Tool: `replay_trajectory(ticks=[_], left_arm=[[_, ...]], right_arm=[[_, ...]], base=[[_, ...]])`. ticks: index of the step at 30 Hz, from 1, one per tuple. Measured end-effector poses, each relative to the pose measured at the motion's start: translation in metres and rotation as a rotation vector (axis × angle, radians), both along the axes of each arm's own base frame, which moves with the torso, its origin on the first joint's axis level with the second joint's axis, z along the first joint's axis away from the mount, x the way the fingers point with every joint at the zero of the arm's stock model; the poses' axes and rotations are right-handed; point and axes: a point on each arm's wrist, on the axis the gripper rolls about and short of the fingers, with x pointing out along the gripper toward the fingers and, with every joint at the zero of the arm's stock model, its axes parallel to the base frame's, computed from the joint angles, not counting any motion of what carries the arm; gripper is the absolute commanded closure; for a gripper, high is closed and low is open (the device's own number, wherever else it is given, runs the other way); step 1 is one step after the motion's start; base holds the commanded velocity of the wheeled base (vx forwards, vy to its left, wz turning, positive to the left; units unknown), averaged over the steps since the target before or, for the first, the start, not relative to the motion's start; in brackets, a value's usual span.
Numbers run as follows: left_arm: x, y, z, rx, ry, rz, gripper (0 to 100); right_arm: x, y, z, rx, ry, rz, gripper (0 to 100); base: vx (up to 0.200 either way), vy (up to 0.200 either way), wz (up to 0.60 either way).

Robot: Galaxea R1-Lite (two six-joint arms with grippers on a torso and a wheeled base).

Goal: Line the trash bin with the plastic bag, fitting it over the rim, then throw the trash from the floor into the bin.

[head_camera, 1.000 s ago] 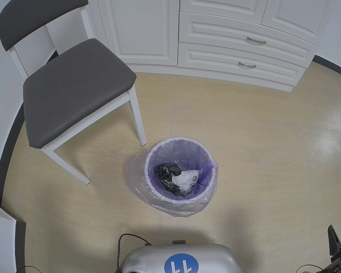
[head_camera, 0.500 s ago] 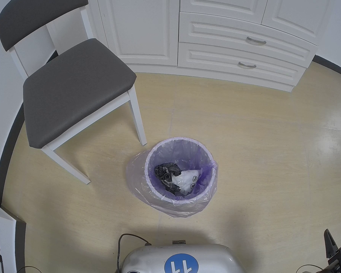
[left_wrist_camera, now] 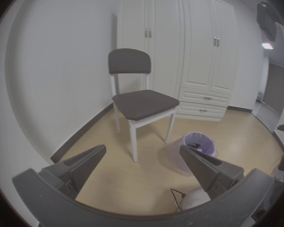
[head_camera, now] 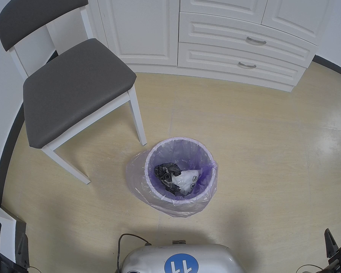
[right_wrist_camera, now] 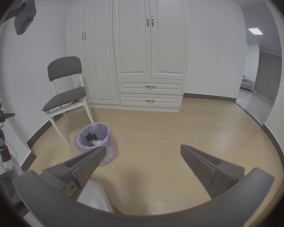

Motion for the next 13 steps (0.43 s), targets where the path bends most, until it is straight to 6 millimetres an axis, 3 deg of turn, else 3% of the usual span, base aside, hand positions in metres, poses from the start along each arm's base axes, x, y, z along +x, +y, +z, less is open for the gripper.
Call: replay_trajectory(ticks=[13], left_arm=[[0.0004,-0.0010,-0.0048,0.041,0.045,-0.048,0]], right_arm=[[0.0001,0.0000,0.0000,0.000,0.001,0.000,0]], base=[[0.000,0.000,0.00]])
